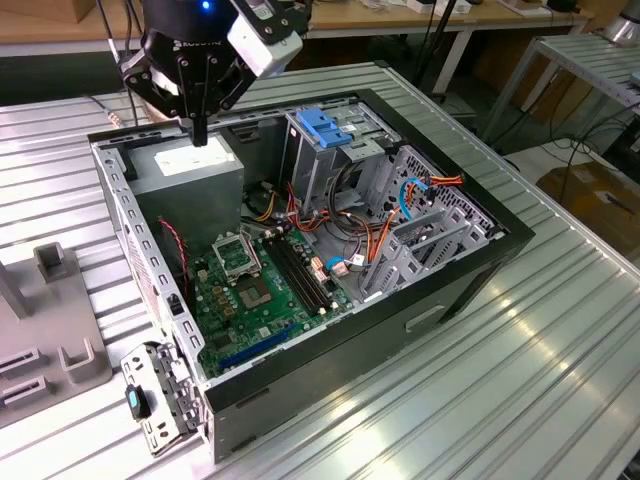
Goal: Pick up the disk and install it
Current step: 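Reach for the disk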
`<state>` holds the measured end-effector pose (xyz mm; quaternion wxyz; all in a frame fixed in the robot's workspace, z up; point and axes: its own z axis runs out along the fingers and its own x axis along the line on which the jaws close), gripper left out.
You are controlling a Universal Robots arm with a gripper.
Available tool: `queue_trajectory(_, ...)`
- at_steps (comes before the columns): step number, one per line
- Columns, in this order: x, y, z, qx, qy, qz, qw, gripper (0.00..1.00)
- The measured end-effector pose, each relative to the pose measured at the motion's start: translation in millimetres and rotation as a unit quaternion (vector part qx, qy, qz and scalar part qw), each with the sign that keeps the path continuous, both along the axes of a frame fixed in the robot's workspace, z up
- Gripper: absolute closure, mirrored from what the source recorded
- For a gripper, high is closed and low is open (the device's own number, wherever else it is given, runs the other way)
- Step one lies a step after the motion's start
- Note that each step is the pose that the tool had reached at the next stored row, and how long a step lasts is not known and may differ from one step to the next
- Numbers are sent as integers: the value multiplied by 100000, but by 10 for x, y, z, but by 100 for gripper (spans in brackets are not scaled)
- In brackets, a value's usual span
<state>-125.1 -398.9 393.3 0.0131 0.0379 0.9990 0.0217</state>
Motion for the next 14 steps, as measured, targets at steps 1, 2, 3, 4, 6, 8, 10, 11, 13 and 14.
queue_trajectory(1,-8,0,0,-2,-3,5,100000,89)
queue_trajectory(2,-18,0,0,0,-2,6,100000,89)
queue_trajectory(3,-26,0,-1,0,-2,7,100000,89)
queue_trajectory(4,-30,0,-1,0,-2,8,100000,89)
queue_trajectory(6,-40,0,-1,1,-2,9,100000,89)
queue_trajectory(8,-54,0,-1,-1,-2,8,100000,89)
queue_trajectory(10,-64,0,-1,3,-4,6,100000,89)
queue_trajectory(11,-73,0,-2,0,-2,4,100000,89)
queue_trajectory(13,-85,0,-2,2,-4,7,100000,89)
queue_trajectory(14,-92,0,-2,0,-3,5,100000,89)
